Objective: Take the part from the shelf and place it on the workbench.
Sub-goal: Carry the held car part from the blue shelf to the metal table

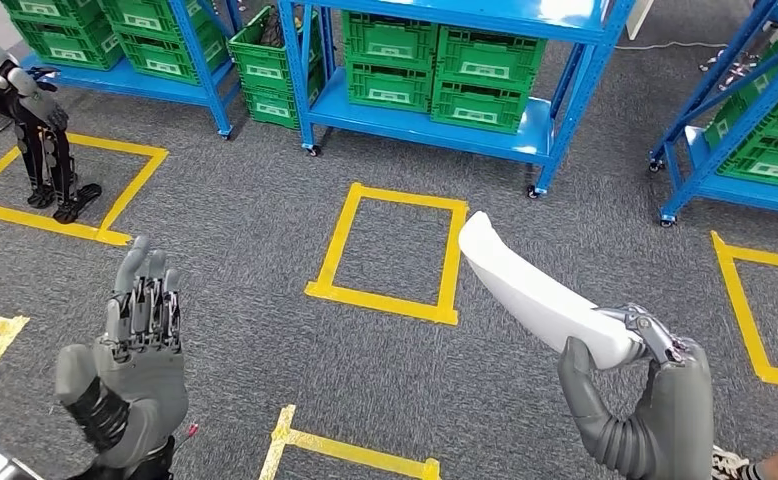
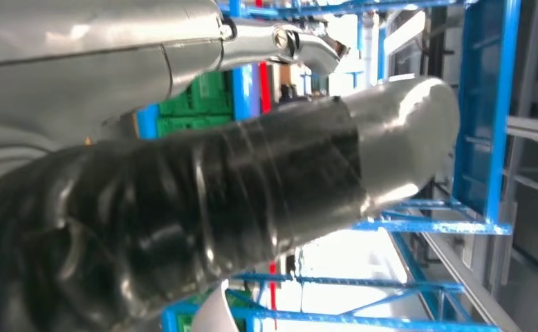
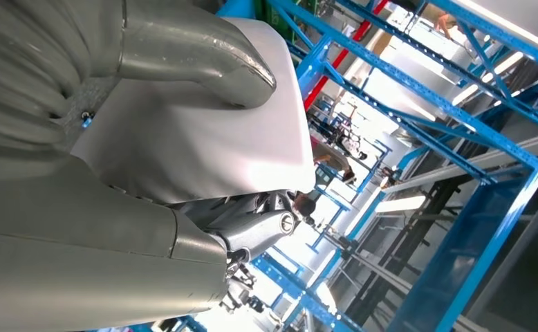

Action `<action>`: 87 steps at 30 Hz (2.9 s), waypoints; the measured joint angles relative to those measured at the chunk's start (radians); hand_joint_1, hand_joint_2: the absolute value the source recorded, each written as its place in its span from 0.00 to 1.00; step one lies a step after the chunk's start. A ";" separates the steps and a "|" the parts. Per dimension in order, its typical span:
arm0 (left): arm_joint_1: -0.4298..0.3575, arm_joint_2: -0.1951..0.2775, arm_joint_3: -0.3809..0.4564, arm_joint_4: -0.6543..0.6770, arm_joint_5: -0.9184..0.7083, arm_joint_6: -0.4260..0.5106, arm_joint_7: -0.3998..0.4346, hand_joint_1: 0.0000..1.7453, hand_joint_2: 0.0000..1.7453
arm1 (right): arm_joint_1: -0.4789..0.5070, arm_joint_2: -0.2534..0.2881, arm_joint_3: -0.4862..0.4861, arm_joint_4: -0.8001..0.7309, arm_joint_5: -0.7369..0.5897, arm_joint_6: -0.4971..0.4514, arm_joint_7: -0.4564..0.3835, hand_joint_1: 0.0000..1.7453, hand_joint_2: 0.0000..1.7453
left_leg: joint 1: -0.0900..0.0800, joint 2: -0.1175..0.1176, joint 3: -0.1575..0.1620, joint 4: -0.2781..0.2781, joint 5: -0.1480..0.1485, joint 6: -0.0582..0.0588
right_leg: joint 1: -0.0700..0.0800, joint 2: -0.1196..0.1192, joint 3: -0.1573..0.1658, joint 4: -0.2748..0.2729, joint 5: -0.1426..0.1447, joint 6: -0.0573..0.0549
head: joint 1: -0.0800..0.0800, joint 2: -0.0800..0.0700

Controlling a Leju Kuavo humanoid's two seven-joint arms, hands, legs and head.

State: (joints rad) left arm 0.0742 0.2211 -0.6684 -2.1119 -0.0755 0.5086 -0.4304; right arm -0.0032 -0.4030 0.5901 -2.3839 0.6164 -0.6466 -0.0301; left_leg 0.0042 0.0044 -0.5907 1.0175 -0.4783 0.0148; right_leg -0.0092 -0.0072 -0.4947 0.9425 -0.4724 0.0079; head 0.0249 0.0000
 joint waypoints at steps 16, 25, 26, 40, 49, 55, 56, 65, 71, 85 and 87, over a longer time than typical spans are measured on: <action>0.000 0.008 -0.003 -0.008 0.011 -0.007 -0.015 0.00 0.00 | -0.004 0.008 0.000 0.009 0.029 0.015 0.005 1.00 1.00 | 0.020 -0.026 0.074 -0.039 -0.011 0.017 | -0.006 0.067 -0.081 0.065 0.002 0.044 | -0.028 0.000; 0.002 0.008 -0.003 -0.009 0.034 -0.009 -0.049 0.00 0.00 | -0.016 0.010 0.008 0.018 0.036 0.015 0.023 1.00 1.00 | -0.001 0.070 0.069 -0.037 -0.015 0.031 | 0.009 -0.035 -0.095 0.121 0.003 0.027 | 0.015 0.000; 0.002 0.008 -0.003 -0.009 0.035 -0.009 -0.053 0.00 0.00 | -0.021 0.010 0.010 0.018 0.039 0.016 0.028 1.00 1.00 | -0.004 0.079 0.068 -0.036 -0.016 0.028 | 0.016 -0.057 -0.071 0.075 0.011 0.019 | 0.016 0.000; 0.012 0.006 0.000 0.002 0.054 -0.010 -0.076 0.00 0.00 | -0.036 0.011 0.016 0.018 0.047 0.034 0.056 1.00 1.00 | 0.011 -0.038 -0.025 0.091 -0.025 -0.006 | 0.011 0.090 -0.061 0.040 0.024 -0.007 | -0.034 0.000; 0.014 0.005 0.001 0.002 0.057 -0.011 -0.084 0.00 0.00 | -0.041 0.008 0.017 0.013 0.053 0.037 0.057 1.00 1.00 | 0.012 -0.002 0.036 -0.025 0.008 0.037 | 0.004 0.036 -0.181 0.227 -0.058 0.045 | -0.006 0.000; 0.015 0.005 0.001 0.003 0.058 -0.011 -0.084 0.00 0.00 | -0.042 0.008 0.018 0.012 0.055 0.038 0.057 1.00 1.00 | 0.004 0.078 0.036 -0.024 0.003 0.035 | 0.005 -0.026 -0.128 0.154 -0.014 0.038 | 0.014 0.000; 0.015 0.004 0.001 0.002 0.058 -0.012 -0.085 0.00 0.00 | -0.042 0.008 0.018 0.011 0.056 0.039 0.058 1.00 1.00 | 0.002 0.088 0.037 -0.024 0.001 0.031 | 0.009 -0.046 -0.093 0.091 0.002 0.031 | 0.016 0.000; 0.015 0.003 0.002 0.003 0.064 -0.012 -0.086 0.00 0.00 | -0.043 0.006 0.021 0.002 0.069 0.045 0.065 1.00 1.00 | 0.008 0.008 -0.046 0.184 -0.111 -0.012 | 0.002 0.022 -0.042 0.017 0.029 -0.008 | -0.016 0.000; 0.017 0.004 0.003 0.006 0.067 -0.010 -0.087 0.00 0.00 | -0.041 0.007 0.022 0.002 0.074 0.046 0.069 1.00 1.00 | 0.021 -0.063 -0.016 0.047 0.011 -0.012 | -0.003 0.111 -0.047 0.036 0.016 0.007 | -0.033 0.000; 0.020 0.004 0.004 0.010 0.066 -0.009 -0.087 0.00 0.00 | -0.029 0.006 0.029 0.002 0.077 0.046 0.069 1.00 1.00 | 0.007 0.068 0.030 -0.024 0.009 0.030 | -0.007 -0.008 -0.138 0.182 -0.031 0.048 | 0.012 0.000; 0.020 0.004 0.004 0.010 0.066 -0.009 -0.087 0.00 0.00 | -0.030 0.006 0.030 0.001 0.077 0.046 0.069 1.00 1.00 | 0.003 0.089 0.031 -0.022 0.005 0.023 | 0.003 -0.041 -0.075 0.070 0.000 0.036 | 0.013 0.000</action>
State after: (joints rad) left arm 0.0938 0.2248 -0.6649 -2.1019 -0.0094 0.4997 -0.5178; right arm -0.0329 -0.3966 0.6197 -2.3827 0.6937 -0.6008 0.0388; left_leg 0.0071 0.0931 -0.5592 0.9956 -0.4728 0.0380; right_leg -0.0060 -0.0479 -0.5695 1.0124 -0.4725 0.0435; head 0.0380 0.0000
